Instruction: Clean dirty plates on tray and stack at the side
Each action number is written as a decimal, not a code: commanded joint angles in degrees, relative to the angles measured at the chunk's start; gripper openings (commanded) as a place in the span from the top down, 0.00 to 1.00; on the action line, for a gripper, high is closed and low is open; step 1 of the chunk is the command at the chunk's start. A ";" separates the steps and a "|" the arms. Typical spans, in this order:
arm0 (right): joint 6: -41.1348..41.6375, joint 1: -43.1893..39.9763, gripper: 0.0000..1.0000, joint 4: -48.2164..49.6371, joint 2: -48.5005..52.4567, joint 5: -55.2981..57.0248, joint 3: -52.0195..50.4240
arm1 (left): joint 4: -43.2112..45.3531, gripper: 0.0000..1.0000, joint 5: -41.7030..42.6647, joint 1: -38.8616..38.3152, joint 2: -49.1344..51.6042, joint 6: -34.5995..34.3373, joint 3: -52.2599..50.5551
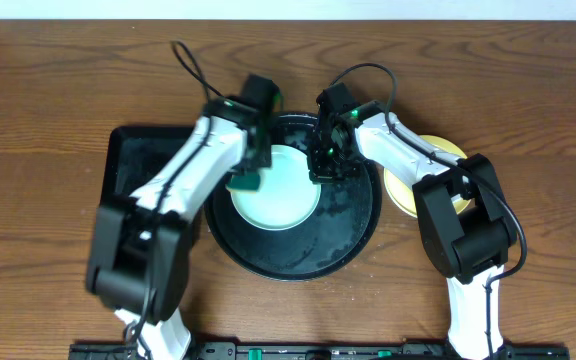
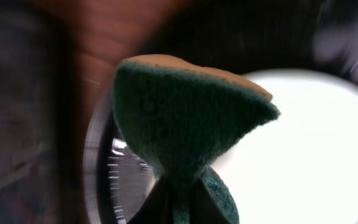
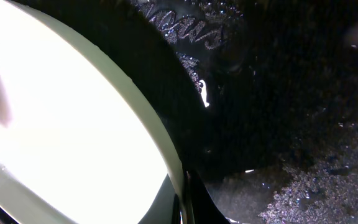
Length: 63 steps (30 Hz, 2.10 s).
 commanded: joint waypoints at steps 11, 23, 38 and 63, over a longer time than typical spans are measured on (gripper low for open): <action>-3.76 2.25 0.99 -3.04 -10.60 17.42 -1.01 | -10.54 0.92 -2.19 13.22 -19.47 -1.90 3.58; -7.30 11.91 0.99 -7.10 -24.92 50.71 -1.01 | -11.93 0.93 0.13 23.78 -17.97 -1.88 3.50; -7.52 30.45 0.99 -9.79 -26.21 93.11 -1.01 | -11.91 0.93 0.13 24.22 -16.24 -1.88 3.17; -4.24 17.57 0.99 -9.09 -26.32 39.32 -1.16 | -12.02 0.93 0.59 24.22 -16.24 -1.90 3.17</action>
